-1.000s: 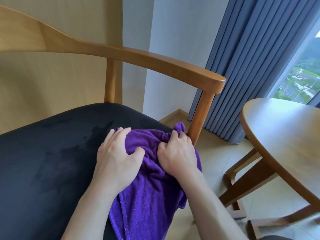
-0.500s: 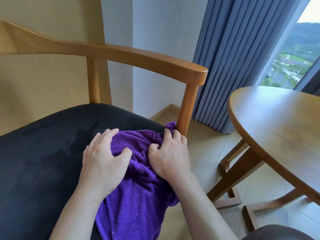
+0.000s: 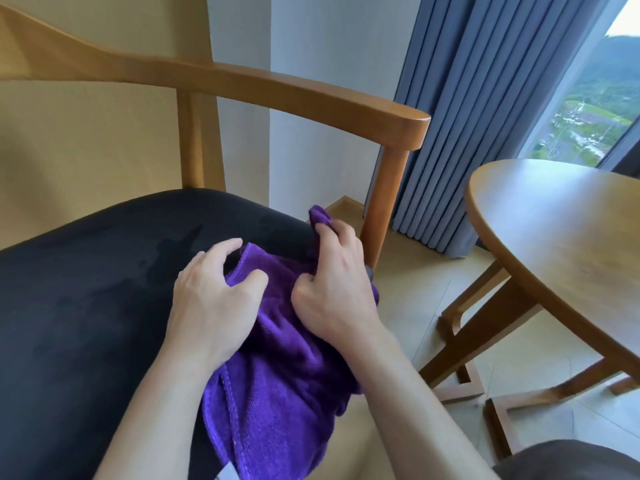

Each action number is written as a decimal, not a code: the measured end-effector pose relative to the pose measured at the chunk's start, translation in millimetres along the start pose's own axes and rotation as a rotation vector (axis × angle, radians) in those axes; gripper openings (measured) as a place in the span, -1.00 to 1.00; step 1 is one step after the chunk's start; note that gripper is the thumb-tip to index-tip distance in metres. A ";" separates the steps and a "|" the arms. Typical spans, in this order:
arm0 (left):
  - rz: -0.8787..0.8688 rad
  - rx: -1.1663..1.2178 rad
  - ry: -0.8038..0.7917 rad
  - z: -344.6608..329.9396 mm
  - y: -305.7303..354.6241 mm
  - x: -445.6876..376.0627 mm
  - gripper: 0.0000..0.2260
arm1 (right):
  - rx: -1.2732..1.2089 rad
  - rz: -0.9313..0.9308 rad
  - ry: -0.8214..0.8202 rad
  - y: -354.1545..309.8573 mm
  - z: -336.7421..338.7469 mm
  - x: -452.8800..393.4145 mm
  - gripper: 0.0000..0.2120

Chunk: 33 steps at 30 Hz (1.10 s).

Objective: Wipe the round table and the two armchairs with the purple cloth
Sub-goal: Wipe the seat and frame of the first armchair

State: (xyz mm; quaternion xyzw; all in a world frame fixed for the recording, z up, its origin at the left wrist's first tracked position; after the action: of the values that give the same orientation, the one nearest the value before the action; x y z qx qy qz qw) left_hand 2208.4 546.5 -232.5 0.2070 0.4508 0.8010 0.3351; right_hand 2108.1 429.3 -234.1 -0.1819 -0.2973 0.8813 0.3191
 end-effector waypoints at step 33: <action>0.113 -0.332 0.102 11.4 -12.9 0.5 -0.47 | 0.277 0.155 -0.382 -14.6 -31.8 -89.7 -0.29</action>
State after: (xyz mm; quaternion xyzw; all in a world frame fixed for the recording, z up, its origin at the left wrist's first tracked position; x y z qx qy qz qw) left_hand 2219.8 558.3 -237.9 0.1328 0.3165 0.8914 0.2959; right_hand 2196.4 391.2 -237.1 0.0110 -0.2139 0.9538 0.2106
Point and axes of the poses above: each hand's wrist, its own x-axis away from the middle knuckle, its own z-axis out of the back of the hand, y = z × x, the point moved 3 cm from there along -x, towards the middle knuckle, and after that the axes turned 13 degrees about -y, right-handed, at the moved point
